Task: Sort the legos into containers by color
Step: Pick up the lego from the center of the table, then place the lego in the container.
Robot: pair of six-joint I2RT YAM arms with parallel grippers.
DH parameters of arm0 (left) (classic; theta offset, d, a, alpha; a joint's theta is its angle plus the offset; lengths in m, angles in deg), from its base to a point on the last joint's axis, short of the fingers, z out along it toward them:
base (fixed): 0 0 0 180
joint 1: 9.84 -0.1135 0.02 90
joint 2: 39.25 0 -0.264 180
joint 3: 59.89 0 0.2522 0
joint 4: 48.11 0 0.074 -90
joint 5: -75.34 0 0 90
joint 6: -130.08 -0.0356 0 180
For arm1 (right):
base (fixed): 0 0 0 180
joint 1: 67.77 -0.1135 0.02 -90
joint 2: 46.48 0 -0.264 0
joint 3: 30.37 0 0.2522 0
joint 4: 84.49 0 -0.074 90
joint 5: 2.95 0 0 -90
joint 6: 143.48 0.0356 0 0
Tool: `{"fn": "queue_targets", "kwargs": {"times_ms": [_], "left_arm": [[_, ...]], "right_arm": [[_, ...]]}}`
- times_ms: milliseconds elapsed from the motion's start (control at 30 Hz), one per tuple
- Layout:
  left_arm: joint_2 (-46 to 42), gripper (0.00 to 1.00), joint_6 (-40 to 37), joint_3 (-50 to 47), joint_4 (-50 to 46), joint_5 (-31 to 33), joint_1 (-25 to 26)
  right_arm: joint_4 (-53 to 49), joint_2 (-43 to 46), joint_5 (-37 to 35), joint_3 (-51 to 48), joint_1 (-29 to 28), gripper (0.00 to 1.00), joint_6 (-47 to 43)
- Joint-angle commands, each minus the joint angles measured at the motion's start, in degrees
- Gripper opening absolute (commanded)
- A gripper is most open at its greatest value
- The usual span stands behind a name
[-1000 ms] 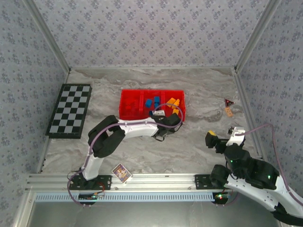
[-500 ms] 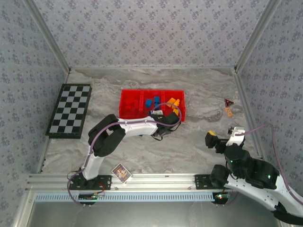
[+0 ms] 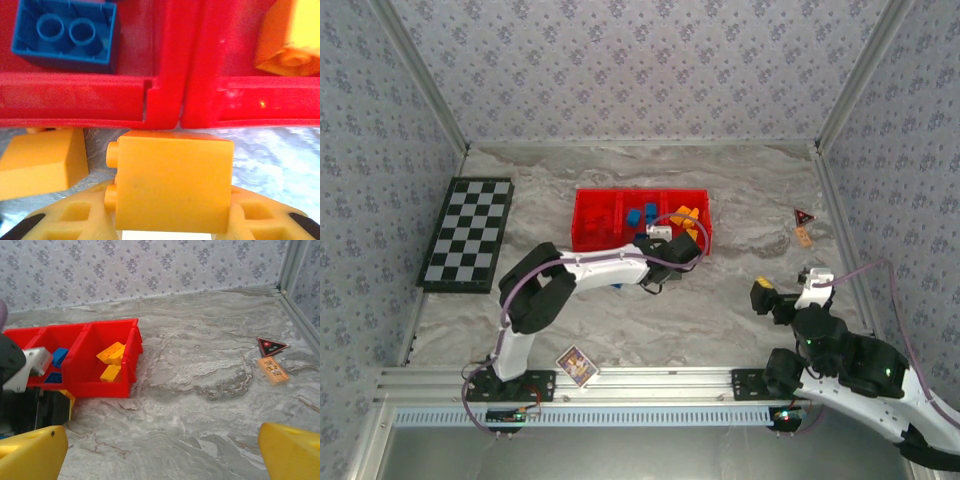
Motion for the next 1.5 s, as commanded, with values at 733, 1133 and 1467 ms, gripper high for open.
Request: {"fn": "queue_targets", "kwargs": {"times_ms": [733, 1133, 1467], "left_arm": [[5.86, 0.33, -16.79, 22.47, -2.72, -11.46, -5.08], [18.89, 0.41, -18.36, 40.92, -10.44, -11.23, -8.55], [16.12, 0.9, -23.38, 44.45, -11.75, -11.8, -9.25]], "right_arm": [[7.71, -15.52, 23.22, 0.85, -6.29, 1.0, -9.74], [8.22, -16.59, 23.63, 0.59, -6.29, 1.0, -10.17], [8.39, -16.54, 22.87, 0.14, -6.29, 0.99, -10.38]]}}
